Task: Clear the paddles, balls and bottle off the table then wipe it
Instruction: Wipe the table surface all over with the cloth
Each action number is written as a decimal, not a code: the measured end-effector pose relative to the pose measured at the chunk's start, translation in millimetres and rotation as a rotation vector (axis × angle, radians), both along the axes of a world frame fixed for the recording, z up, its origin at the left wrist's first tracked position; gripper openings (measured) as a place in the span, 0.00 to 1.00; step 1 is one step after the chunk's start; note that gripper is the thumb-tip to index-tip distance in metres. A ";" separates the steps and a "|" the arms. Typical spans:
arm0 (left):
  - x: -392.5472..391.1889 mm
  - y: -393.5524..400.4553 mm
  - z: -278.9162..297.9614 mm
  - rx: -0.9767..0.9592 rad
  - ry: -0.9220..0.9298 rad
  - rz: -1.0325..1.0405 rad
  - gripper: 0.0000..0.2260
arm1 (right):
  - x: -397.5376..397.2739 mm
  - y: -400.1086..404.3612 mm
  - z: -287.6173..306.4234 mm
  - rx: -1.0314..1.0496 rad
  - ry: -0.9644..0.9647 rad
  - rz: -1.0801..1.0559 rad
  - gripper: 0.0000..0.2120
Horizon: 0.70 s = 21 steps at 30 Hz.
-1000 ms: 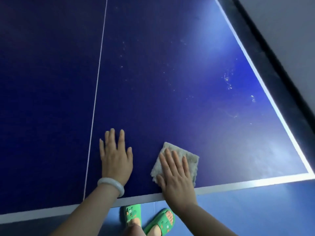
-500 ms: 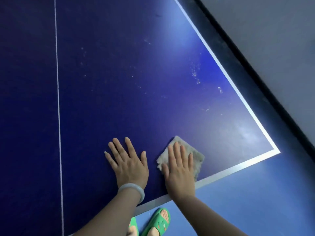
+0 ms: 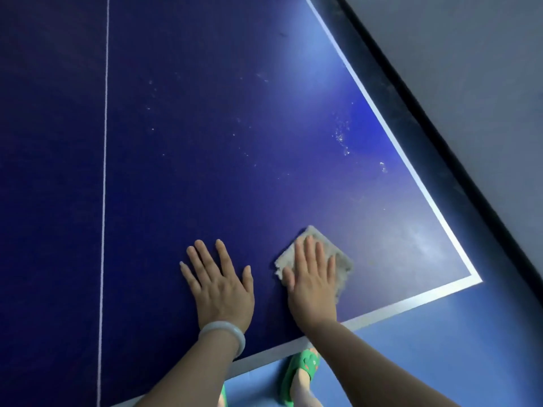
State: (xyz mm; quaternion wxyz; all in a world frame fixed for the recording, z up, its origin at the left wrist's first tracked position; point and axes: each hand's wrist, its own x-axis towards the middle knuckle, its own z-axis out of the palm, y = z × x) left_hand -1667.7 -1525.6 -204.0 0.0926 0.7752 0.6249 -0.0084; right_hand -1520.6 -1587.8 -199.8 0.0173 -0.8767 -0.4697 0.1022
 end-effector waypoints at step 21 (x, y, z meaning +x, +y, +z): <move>141.0 -26.3 16.6 -0.064 -0.117 0.178 0.31 | 151.0 -67.3 7.1 0.055 0.030 0.673 0.29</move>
